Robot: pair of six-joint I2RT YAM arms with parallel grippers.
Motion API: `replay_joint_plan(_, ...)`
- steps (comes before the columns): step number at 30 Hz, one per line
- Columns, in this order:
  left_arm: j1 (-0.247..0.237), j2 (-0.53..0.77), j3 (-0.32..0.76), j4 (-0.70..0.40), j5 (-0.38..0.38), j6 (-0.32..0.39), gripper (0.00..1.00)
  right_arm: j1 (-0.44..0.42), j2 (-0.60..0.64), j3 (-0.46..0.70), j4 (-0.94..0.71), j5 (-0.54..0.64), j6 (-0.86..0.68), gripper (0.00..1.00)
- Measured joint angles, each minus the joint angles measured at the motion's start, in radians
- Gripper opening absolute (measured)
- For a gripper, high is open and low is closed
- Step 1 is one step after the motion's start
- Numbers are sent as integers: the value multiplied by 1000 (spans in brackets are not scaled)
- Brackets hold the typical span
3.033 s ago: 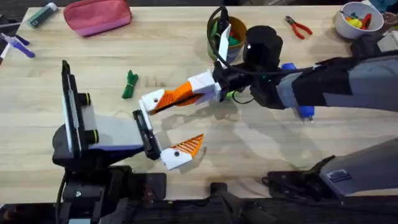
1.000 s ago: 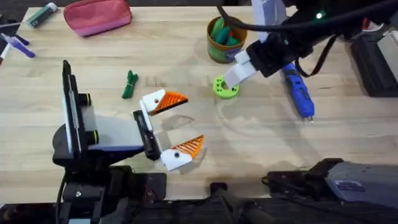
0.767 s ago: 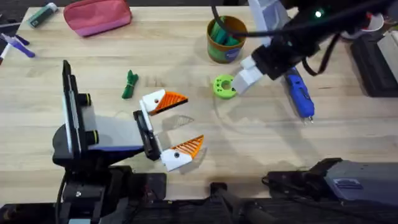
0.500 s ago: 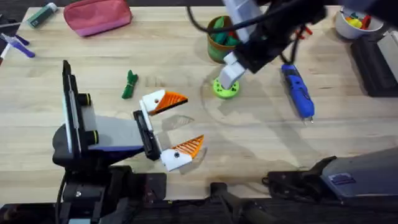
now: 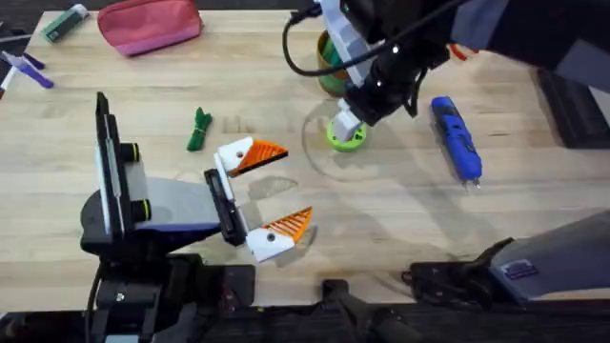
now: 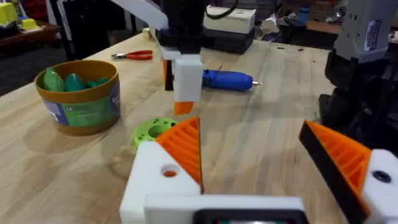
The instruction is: Pick up the gripper from the table and insert it into the empty holder that is missing its gripper. Then pick up a screw, insert it into the mounting hole, and use the screwdriver to tighten it. Finally, clean up the table by picking up the vegetable and placing it into the bucket.
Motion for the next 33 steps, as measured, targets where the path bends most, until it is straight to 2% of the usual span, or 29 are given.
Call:
replay_joint_plan(5, 0, 0, 0, 0, 0, 0, 985, -8, 0, -38, 36, 18, 5, 620)
replay_joint_plan(10, 0, 0, 0, 0, 0, 0, 985, -8, 7, -42, 44, 26, 5, 593)
replay_joint_plan(19, 0, 0, 0, 0, 0, 0, 985, -8, 79, -45, 52, 29, 5, 455)
replay_joint_plan(33, 0, 0, 0, 0, 0, 0, 986, -8, 142, -46, 79, 30, 5, 402)
